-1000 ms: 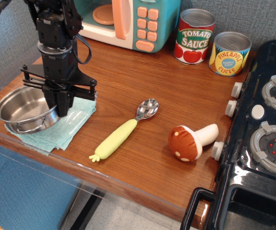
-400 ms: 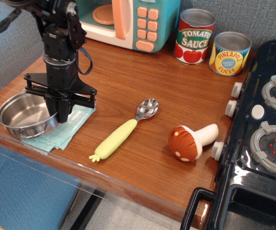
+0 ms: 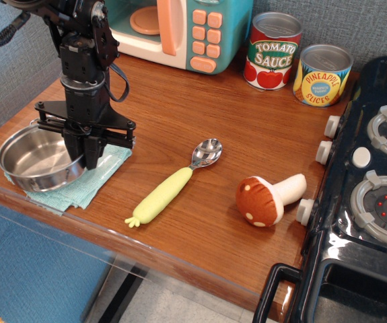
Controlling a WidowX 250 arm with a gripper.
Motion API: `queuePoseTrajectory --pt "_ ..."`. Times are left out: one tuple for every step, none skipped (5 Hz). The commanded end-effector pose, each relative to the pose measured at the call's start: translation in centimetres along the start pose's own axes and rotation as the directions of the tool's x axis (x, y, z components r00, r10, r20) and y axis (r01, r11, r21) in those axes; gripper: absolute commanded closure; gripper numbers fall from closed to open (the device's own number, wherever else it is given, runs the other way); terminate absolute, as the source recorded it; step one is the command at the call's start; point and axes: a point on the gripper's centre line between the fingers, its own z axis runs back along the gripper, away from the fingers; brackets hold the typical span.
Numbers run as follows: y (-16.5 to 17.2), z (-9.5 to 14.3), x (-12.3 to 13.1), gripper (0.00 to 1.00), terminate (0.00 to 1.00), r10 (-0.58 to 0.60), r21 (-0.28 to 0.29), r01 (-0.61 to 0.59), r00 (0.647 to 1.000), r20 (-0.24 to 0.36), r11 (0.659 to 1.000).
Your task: Put the pot on the blue cloth
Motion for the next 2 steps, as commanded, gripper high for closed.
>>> queuePoseTrajectory --pt "0.4 5.6 -0.6 0.00 0.00 -0.058 -0.047 0.064 0.991 0.116 0.997" --pt "0.5 8.2 -1.2 0.00 0.00 -0.118 -0.080 0.132 0.980 0.161 0.988"
